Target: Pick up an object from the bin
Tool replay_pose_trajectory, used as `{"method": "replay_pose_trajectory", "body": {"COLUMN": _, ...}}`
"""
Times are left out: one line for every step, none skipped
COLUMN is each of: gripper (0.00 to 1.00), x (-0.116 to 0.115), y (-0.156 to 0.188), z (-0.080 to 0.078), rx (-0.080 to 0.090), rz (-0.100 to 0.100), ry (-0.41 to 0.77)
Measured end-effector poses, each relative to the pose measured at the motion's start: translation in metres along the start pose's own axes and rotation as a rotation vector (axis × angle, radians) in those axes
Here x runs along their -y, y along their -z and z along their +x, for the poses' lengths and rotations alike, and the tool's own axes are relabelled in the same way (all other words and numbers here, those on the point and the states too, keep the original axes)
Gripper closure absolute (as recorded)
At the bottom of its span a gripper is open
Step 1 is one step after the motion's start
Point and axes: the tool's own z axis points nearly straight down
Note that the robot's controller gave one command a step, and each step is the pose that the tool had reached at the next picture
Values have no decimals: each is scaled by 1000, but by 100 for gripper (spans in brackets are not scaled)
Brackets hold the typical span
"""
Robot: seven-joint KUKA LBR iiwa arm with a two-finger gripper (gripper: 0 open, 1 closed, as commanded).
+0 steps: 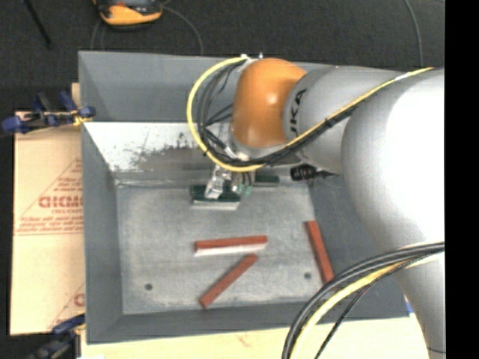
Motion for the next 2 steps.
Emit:
{"method": "replay_pose_trajectory", "body": {"gripper": 100, "x": 4, "y": 17, "z": 6, "rx": -13, "rz": 9, "ry": 1}}
{"method": "replay_pose_trajectory", "body": {"gripper": 100, "x": 8, "y": 75, "z": 18, "rx": -21, "rz": 12, "ry": 0}}
